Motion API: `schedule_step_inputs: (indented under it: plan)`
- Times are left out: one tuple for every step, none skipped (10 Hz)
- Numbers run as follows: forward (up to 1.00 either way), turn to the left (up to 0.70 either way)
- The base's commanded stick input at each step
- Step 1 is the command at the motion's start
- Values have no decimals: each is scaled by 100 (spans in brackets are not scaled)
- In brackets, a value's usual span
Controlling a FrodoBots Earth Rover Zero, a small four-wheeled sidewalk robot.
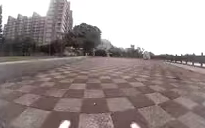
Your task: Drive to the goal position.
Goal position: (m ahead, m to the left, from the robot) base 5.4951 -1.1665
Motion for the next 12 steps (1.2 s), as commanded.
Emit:
schedule_step_inputs:
  plan:
    - [70,9]
    - [70,9]
    - [70,9]
    - [70,2]
    - [70,-26]
    - [70,-26]
    - [70,-26]
    - [70,-26]
    - [70,-26]
    - [70,-26]
    - [70,-26]
    - [70,-26]
